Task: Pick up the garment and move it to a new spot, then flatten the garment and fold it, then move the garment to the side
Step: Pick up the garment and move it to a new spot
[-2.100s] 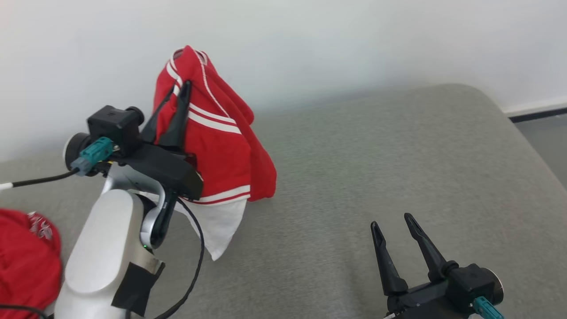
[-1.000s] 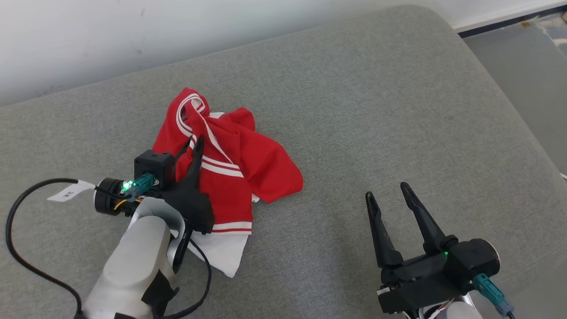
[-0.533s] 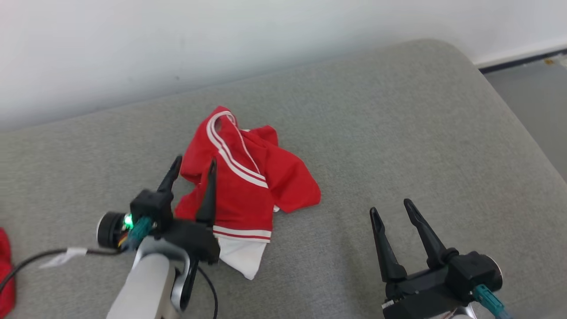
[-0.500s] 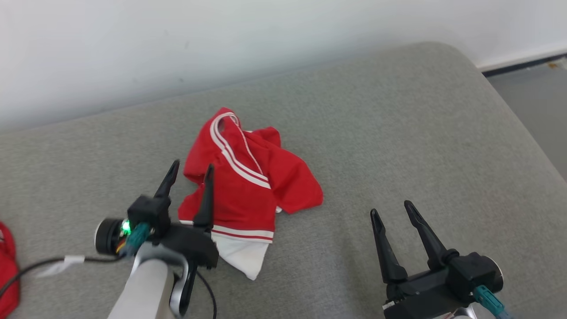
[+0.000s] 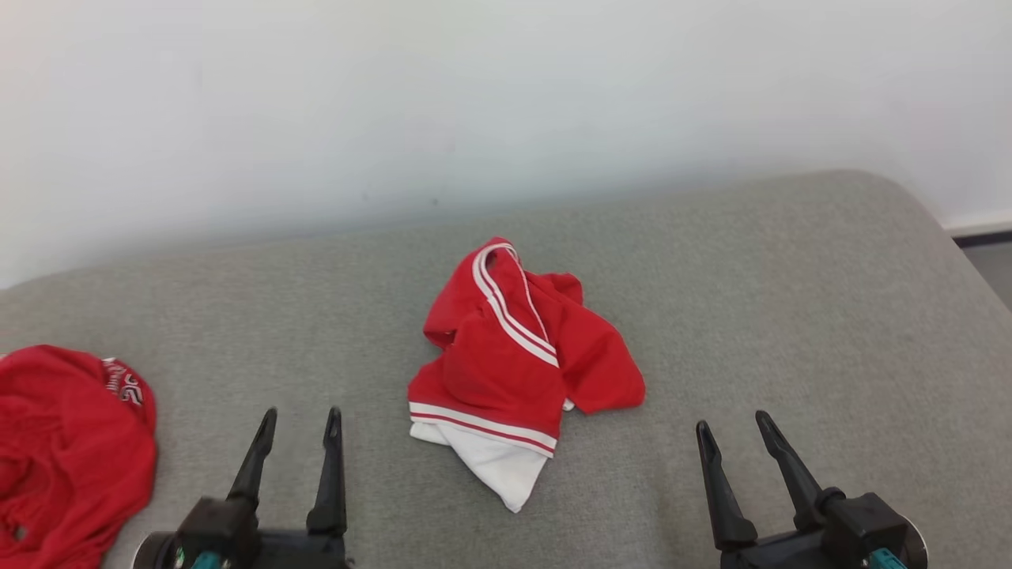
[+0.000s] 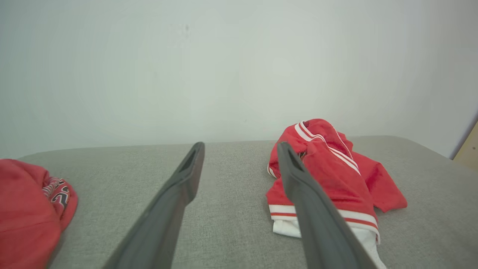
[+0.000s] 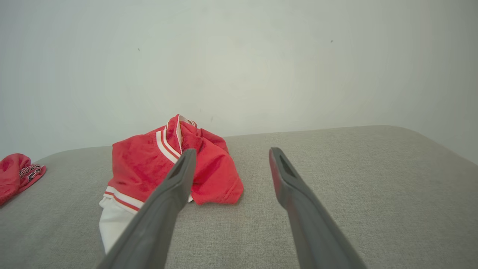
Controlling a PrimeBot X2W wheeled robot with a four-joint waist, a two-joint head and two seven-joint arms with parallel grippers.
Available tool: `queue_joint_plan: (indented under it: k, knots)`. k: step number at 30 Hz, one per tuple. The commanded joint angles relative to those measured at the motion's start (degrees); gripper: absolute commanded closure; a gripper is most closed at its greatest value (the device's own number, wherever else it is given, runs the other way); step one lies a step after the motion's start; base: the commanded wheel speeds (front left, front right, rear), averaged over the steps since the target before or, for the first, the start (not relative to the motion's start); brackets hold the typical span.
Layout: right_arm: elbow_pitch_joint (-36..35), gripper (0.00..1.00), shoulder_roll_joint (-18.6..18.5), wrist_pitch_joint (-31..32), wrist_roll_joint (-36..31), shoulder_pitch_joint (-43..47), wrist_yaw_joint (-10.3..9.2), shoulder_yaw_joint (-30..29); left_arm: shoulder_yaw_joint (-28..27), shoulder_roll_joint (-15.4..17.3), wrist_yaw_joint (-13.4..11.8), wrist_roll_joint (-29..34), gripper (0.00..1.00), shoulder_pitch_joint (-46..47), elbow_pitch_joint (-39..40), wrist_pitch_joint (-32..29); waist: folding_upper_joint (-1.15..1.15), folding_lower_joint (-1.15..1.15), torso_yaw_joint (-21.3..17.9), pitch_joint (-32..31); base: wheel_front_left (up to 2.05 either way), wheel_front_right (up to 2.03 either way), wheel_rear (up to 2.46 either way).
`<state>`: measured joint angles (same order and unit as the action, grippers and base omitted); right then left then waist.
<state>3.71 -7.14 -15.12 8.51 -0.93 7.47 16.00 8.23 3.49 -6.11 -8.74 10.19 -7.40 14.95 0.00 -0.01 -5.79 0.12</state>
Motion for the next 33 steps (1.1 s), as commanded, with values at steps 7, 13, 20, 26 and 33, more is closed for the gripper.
queue_joint_plan:
  k: [7, 13, 20, 26, 33]
  knots:
    - [-0.1, 0.00, -0.9, 0.0, -1.5, 2.8, 0.04, -0.4, -2.8, 0.7, 0.8, 3.2, 0.00, -7.4, 6.7, 0.3, 0.00, 0.01, 3.2, -4.3, 0.00, 0.00, 0.00]
    - [-1.9, 0.00, -0.7, 0.0, -2.4, 6.1, 0.04, -2.1, -3.0, 0.6, 1.2, 6.2, 0.00, -13.8, 11.7, 0.3, 0.00, 0.01, 3.6, -6.4, 0.00, 0.00, 0.00]
    - [-3.3, 0.00, -0.5, 0.0, -3.0, 9.5, 0.04, -3.4, -3.0, 0.3, 0.9, 7.3, 0.00, -18.9, 13.0, 0.3, 0.00, 0.01, 3.4, -7.8, 0.00, 0.00, 0.00]
    - [-3.5, 0.00, -0.6, 0.0, -2.9, 11.0, 0.04, -3.0, -4.0, 0.0, 0.1, 6.6, 0.00, -20.7, 12.9, 0.3, 0.00, 0.01, 3.4, -8.3, 0.00, 0.00, 0.00]
    - [-3.3, 0.00, -0.9, 0.0, -2.5, 11.2, 0.04, -2.9, -3.8, -0.3, 0.6, 7.0, 0.00, -20.8, 12.3, 0.3, 0.00, 0.01, 3.8, -8.4, 0.00, 0.00, 0.00]
